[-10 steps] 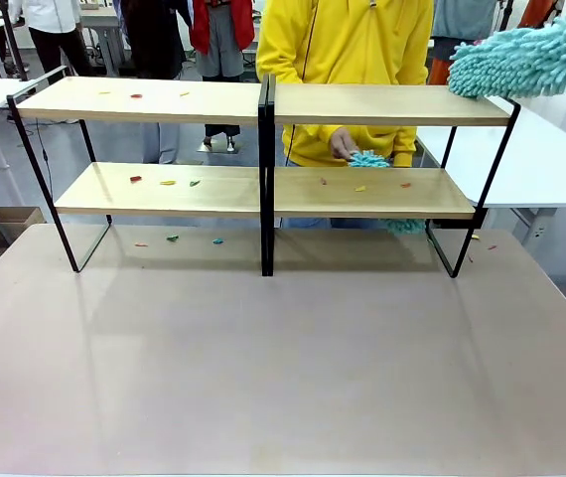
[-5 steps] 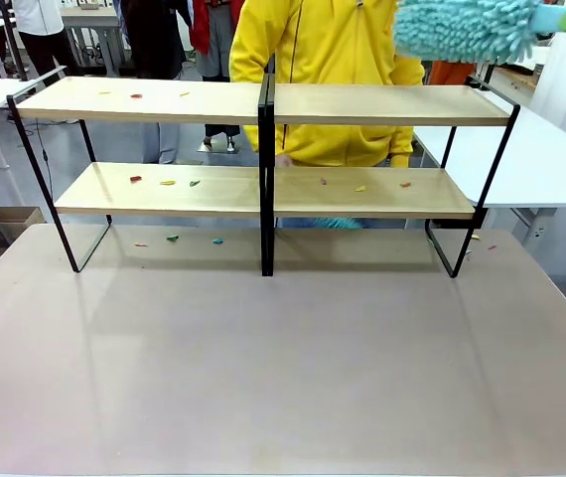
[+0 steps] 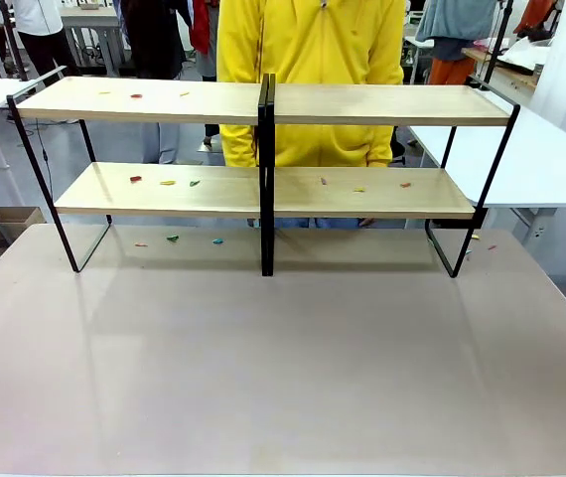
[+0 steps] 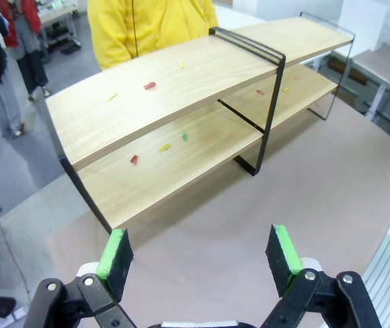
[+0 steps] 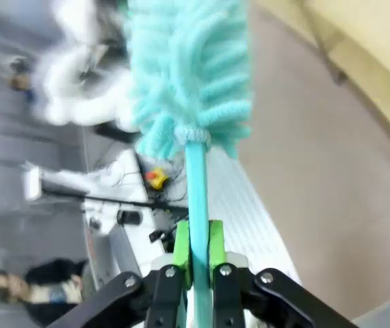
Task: Clean the shelves.
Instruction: Clean a randomly selected level of the Shelf with the Duster.
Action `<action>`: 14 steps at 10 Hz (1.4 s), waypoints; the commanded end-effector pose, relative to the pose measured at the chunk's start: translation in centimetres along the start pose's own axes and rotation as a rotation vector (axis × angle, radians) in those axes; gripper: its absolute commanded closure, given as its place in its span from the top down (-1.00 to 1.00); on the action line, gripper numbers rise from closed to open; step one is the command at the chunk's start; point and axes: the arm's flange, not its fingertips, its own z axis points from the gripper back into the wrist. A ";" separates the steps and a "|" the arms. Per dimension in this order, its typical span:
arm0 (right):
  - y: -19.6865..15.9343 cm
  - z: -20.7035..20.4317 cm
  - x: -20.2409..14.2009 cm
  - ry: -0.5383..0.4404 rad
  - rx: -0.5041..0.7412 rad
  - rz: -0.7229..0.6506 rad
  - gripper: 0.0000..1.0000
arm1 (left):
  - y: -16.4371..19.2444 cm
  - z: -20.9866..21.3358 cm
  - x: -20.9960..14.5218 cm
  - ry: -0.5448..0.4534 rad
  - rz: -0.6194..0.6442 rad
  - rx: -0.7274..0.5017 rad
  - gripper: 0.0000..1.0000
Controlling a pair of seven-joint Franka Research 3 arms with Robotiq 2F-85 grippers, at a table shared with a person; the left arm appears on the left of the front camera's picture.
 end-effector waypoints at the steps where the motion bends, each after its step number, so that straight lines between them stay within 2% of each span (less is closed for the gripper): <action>1: 0.0 4.0 -1.0 0.092 0.181 0.211 -0.75 | 0.1 0.0 0.0 0.000 -0.007 -0.001 1.00; 2: -0.2 5.6 -3.0 0.147 0.228 0.290 -0.75 | 0.1 0.0 0.0 0.000 -0.007 -0.001 1.00; 3: -0.5 7.3 -5.4 0.120 0.244 0.344 -0.75 | 0.1 0.0 0.0 0.000 -0.007 -0.001 1.00; 4: -1.1 9.1 -8.0 0.048 0.213 0.357 -0.75 | 0.1 0.0 0.0 0.000 -0.007 -0.001 1.00; 6: -3.2 11.7 -13.0 -0.162 0.140 0.344 -0.75 | 0.1 0.0 0.0 0.000 -0.007 -0.001 1.00; 8: -4.8 11.5 -13.8 -0.352 0.036 0.137 -0.75 | 0.1 0.0 0.0 0.000 -0.007 -0.001 1.00; 9: -5.0 10.7 -12.7 -0.380 -0.052 0.032 -0.75 | 0.1 0.0 0.0 0.000 -0.007 -0.001 1.00; 10: -4.6 12.1 -17.2 -0.255 0.099 0.241 -0.75 | 0.1 0.0 0.0 0.000 -0.007 -0.001 1.00; 14: -4.6 12.1 -17.2 -0.255 0.099 0.241 -0.75 | 0.1 0.0 0.0 0.000 -0.007 -0.001 1.00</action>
